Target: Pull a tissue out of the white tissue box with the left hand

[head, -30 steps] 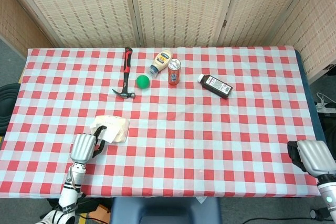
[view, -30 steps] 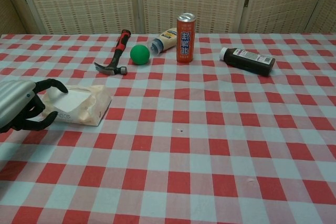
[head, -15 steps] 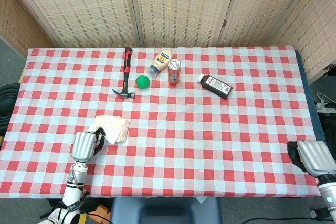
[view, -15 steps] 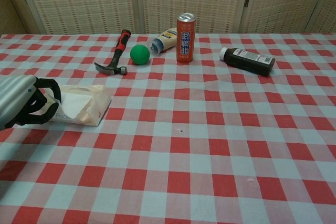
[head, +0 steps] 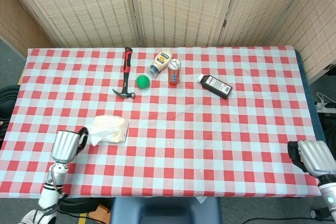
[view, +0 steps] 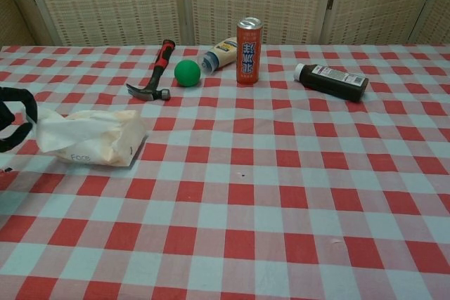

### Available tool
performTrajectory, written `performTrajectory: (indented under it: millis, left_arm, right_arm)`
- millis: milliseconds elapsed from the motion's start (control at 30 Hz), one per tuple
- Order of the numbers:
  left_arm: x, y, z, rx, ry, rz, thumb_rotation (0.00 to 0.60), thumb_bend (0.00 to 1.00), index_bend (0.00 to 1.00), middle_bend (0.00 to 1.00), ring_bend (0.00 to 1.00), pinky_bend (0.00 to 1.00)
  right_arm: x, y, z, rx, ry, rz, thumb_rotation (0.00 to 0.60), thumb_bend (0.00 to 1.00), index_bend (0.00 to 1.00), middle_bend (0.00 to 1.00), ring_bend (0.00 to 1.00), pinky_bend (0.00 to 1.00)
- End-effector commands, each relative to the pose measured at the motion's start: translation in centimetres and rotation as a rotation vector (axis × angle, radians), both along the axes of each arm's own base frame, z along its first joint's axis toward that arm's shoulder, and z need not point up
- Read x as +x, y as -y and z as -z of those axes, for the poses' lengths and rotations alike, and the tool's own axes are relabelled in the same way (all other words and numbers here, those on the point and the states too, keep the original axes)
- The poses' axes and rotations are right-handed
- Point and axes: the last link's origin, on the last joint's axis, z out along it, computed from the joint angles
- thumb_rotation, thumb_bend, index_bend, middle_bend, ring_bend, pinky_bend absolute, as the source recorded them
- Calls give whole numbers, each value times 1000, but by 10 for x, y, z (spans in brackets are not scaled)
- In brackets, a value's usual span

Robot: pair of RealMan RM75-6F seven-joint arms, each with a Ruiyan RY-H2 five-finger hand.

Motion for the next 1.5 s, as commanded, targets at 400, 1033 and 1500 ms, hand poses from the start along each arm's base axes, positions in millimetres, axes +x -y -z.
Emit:
performTrajectory:
  millis: [400,1033,1500]
  left_arm:
    - [-47,37,-122,-77,-218,-185,600,545,721,1000,980,1000]
    - [-44,56,-108,-42,-183,-232,600,404,261,964,973,1000]
    - [-32,80,-81,-73,-58,-332,600,386,150,937,963,1000]
  right_arm:
    - [-1,0,4,16,-22,3,600,995,892,799,605,861]
    - [-1,0,6,24,-31,7,600,995,892,799,605,862]
    - [-2,2,7,24,-34,7,600,995,892,799,605,861]
